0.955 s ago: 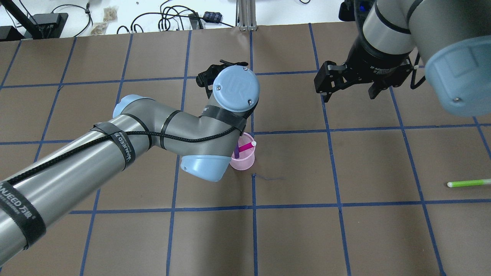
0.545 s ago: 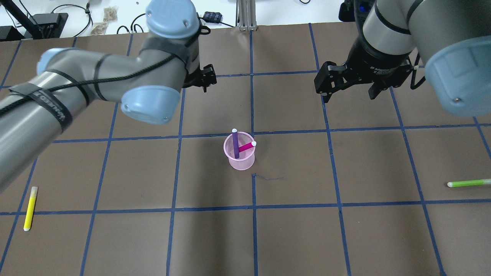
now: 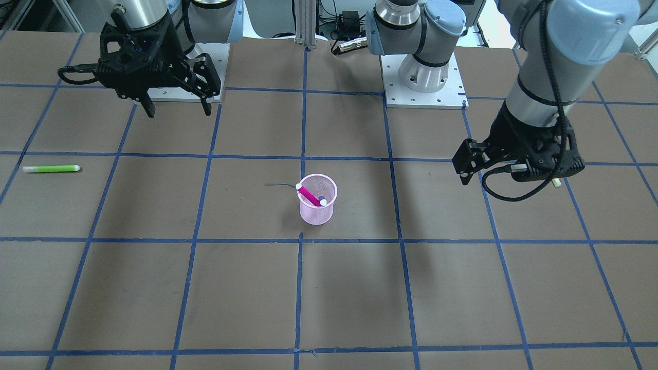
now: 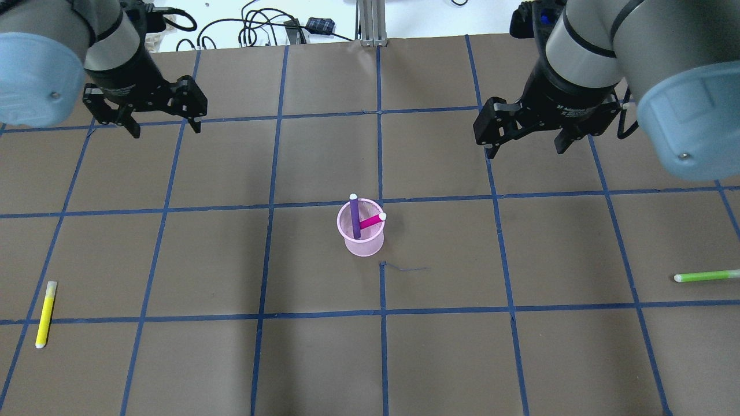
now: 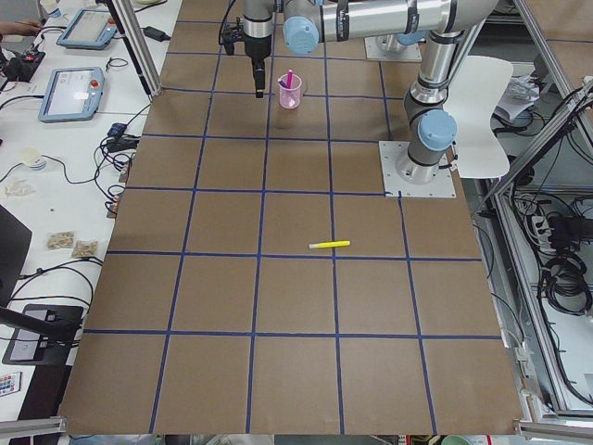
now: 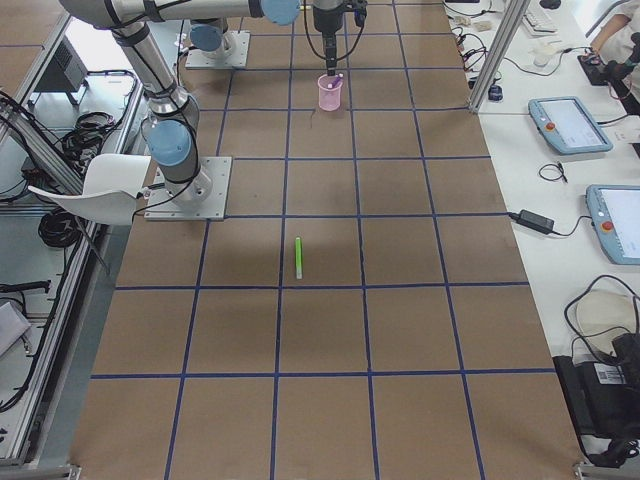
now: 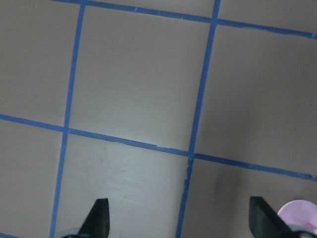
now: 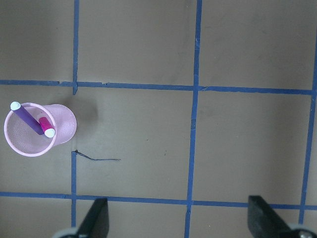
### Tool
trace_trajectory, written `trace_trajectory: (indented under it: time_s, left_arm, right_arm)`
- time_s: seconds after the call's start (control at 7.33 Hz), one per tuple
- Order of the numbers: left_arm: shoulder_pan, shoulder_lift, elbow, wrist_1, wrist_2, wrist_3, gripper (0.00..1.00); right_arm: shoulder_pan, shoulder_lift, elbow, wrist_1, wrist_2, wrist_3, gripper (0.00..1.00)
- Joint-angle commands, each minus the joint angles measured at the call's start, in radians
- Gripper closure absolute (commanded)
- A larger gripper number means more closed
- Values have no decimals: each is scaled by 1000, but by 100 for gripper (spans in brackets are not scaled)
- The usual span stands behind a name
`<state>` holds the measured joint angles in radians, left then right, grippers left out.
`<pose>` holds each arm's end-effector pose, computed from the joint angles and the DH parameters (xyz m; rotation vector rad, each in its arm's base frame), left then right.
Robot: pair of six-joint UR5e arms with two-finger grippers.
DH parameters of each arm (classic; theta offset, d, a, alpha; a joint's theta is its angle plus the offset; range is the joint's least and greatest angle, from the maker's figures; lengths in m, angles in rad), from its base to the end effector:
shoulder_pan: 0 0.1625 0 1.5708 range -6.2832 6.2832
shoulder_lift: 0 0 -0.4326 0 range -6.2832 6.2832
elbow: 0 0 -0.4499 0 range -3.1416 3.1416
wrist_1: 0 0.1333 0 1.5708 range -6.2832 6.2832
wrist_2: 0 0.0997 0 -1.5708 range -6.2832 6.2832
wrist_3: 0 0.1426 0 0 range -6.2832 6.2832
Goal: Insert purple and pink pens into pink cup
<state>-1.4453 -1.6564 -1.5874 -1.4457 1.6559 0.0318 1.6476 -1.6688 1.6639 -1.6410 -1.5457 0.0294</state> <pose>-0.0467 -0.5980 0.4078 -0.1446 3.0514 -0.0246 0.1762 -0.5057 0.4606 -0.0752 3.1095 -0.1146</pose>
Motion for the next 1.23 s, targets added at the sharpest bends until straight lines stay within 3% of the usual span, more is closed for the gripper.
trace_trajectory:
  time_s: [0.0,0.14,0.41,1.09]
  left_arm:
    - [13,64,-52,-51,-58,-33,0]
    - [-3,91,-77,-50,-109,-29,0]
    - [-78,115,-100,-55,-47,-42,0]
    - [-84,145,-100,-51,-53,26,0]
  right_arm:
    - [0,0,0,-2,1,1,0]
    - [0,0,0,-2,1,1,0]
    - [0,0,0,-2,1,1,0]
    - [1,0,0,-3,1,1,0]
